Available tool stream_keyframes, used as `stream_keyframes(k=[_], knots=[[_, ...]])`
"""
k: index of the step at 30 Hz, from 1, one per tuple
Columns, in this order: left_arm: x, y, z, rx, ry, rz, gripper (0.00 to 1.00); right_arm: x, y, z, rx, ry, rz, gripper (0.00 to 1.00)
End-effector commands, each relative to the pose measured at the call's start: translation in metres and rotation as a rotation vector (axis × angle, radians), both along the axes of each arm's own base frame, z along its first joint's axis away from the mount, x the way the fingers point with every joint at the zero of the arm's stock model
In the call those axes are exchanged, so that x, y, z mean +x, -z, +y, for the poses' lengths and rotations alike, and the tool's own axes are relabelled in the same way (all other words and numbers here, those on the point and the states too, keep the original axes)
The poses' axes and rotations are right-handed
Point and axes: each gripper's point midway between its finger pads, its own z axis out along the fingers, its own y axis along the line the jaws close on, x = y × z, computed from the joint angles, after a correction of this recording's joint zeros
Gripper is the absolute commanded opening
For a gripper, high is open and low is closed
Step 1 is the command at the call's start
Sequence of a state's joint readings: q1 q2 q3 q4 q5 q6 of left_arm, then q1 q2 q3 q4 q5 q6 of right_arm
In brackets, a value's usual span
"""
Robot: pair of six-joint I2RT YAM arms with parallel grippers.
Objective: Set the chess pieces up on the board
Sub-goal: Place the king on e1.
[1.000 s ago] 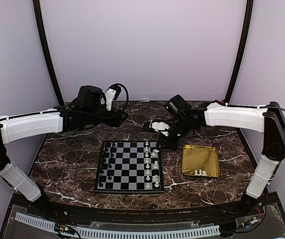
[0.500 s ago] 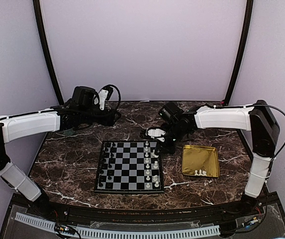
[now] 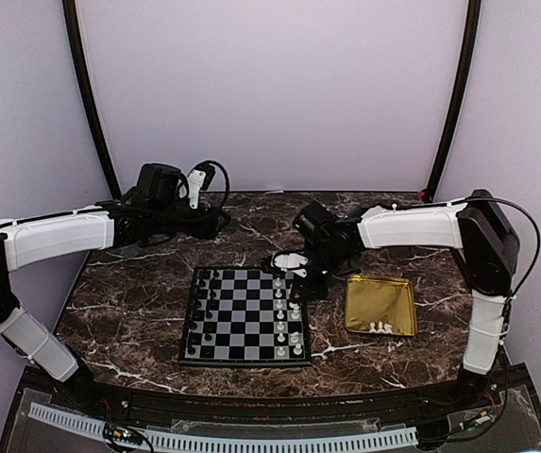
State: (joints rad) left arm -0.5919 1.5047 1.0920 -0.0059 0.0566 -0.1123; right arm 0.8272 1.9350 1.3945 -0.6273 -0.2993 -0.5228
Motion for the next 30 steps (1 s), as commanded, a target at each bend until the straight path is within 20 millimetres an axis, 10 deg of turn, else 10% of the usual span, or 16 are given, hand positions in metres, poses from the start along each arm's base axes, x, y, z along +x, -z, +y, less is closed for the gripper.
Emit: stream_keyframes(k=[1, 17, 30], knots=[[-0.004, -0.011, 0.003, -0.019, 0.010, -0.017, 0.62, 0.000, 0.000, 0.009, 0.012, -0.019, -0.003, 0.16], [-0.005, -0.009, 0.002, -0.017, 0.017, -0.012, 0.61, 0.003, 0.000, 0.011, 0.009, -0.004, -0.008, 0.23], [-0.004, -0.005, 0.004, 0.003, 0.012, -0.008, 0.61, 0.018, -0.061, -0.032, 0.019, 0.104, -0.084, 0.30]])
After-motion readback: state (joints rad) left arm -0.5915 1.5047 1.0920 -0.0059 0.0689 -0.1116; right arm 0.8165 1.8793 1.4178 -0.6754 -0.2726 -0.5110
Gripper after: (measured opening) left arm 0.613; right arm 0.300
